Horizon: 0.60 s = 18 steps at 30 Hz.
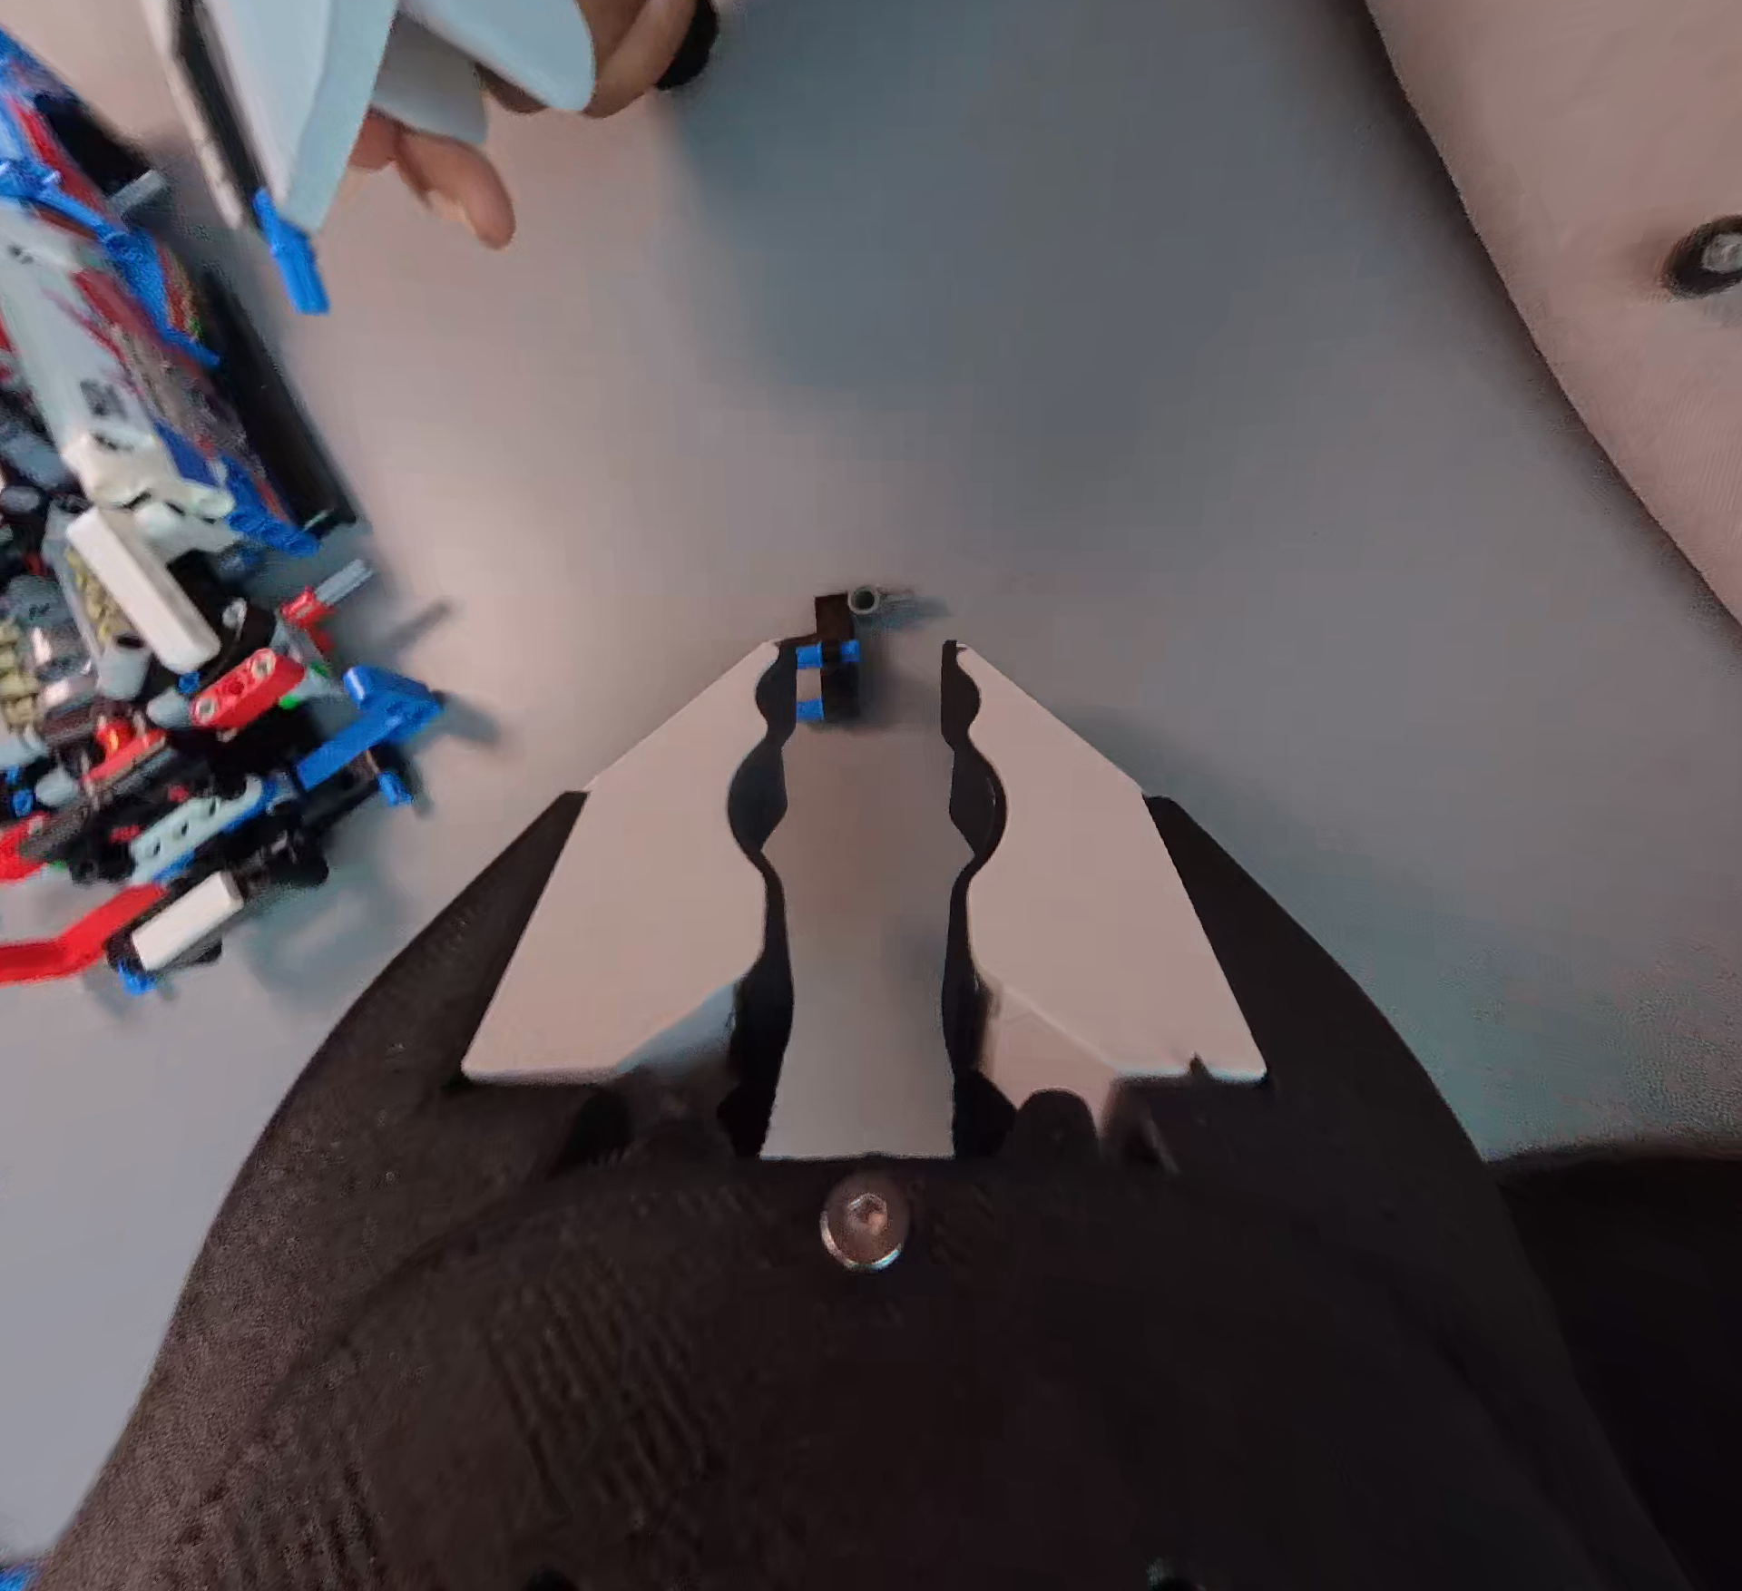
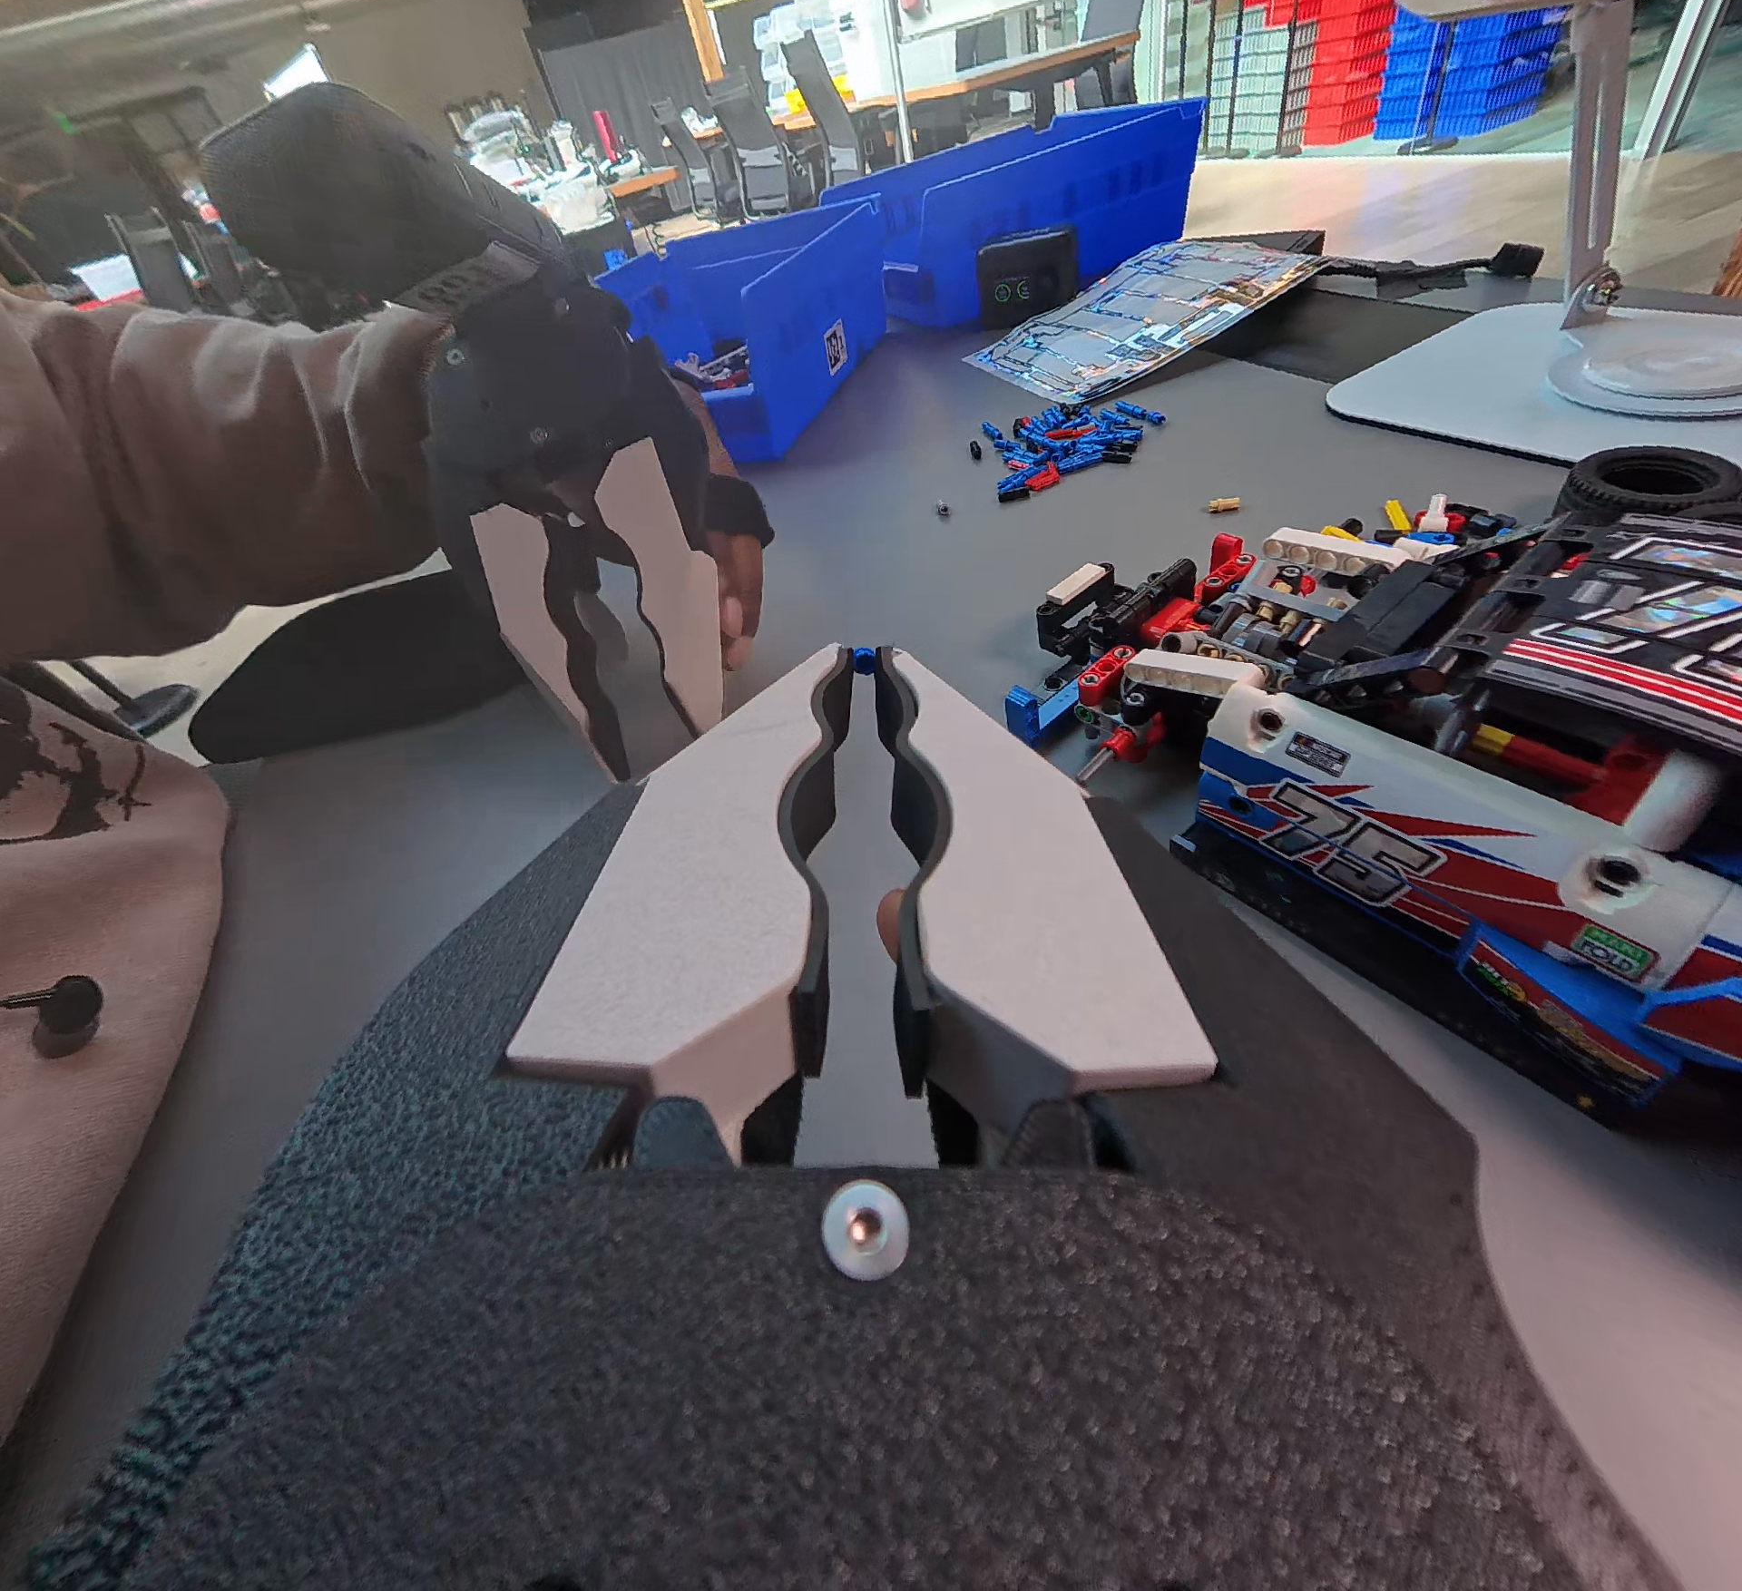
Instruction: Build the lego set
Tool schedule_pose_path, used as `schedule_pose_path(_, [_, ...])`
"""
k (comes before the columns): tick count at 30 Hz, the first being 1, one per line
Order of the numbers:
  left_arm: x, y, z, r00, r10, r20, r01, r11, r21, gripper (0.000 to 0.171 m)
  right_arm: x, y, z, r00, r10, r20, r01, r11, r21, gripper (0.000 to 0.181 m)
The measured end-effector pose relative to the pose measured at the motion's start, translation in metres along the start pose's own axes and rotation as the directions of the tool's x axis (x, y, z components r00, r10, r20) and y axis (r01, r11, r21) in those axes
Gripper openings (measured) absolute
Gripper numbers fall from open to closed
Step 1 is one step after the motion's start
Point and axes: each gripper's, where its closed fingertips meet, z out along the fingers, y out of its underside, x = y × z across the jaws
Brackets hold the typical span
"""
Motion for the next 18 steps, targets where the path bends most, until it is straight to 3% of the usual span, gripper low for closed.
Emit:
schedule_pose_path(4, [0.001,0.006,0.010,0.971,0.203,-0.128,-0.225,0.957,-0.185,0.033,0.002,0.001,-0.001,1.000,0.003,-0.006,-0.003,1.000,-0.003,0.002])
schedule_pose_path(9, [-0.003,0.022,0.009,0.928,0.275,-0.252,-0.351,0.871,-0.343,0.026,0.003,0.003,-0.001,1.000,0.004,-0.005,-0.004,1.000,-0.011,0.002])
schedule_pose_path(14, [-0.004,0.027,0.004,0.944,0.200,-0.261,-0.288,0.887,-0.361,0.013,0.001,0.002,-0.002,1.000,-0.007,0.000,0.007,1.000,-0.012,0.002])
schedule_pose_path(18, [-0.002,0.028,0.000,0.979,0.034,-0.202,-0.100,0.940,-0.326,0.012,0.000,0.000,-0.003,1.000,-0.011,0.005,0.011,1.000,-0.009,0.002])
